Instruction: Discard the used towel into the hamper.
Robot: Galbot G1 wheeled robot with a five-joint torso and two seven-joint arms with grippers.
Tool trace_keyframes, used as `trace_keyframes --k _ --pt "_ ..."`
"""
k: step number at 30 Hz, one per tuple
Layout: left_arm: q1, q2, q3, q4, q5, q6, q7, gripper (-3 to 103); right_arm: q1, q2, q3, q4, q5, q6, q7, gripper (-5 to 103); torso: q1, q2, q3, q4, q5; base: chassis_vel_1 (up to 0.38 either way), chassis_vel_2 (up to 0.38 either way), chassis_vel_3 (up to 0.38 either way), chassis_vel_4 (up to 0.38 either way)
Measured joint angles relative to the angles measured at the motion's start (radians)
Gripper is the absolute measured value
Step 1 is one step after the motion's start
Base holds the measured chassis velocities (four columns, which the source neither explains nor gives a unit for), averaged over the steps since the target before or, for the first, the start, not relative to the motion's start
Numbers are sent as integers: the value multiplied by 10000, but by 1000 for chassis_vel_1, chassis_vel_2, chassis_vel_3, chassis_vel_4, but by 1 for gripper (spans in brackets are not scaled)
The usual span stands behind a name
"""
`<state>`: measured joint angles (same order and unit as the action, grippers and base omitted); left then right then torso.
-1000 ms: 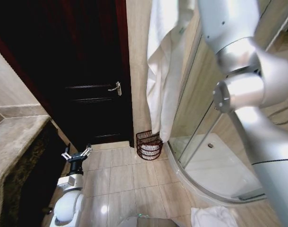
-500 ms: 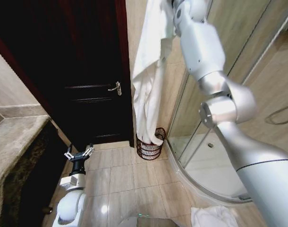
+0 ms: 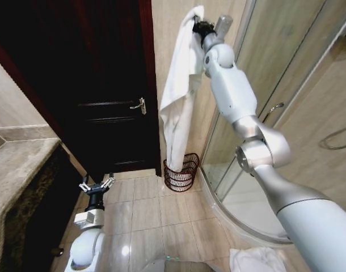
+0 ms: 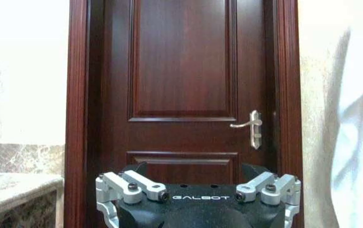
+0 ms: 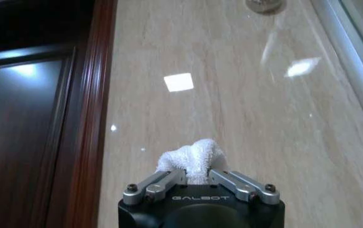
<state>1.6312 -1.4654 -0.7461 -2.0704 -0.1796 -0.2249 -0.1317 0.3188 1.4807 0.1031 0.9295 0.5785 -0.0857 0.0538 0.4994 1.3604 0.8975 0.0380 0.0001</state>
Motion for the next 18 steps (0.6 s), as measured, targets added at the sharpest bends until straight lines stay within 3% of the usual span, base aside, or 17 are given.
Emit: trace_keyframes --k 11,18 --pt "-274 70 164 192 -4 60 141 100 -1753 -774 -107 2197 164 -645 675 3 0 0 1 2 0 0 0 0 0" --pt "-151 217 247 108 -169 150 176 100 -2679 -1547 -73 2426 338 -773 895 3 0 0 0 4 0 0 0 0 0"
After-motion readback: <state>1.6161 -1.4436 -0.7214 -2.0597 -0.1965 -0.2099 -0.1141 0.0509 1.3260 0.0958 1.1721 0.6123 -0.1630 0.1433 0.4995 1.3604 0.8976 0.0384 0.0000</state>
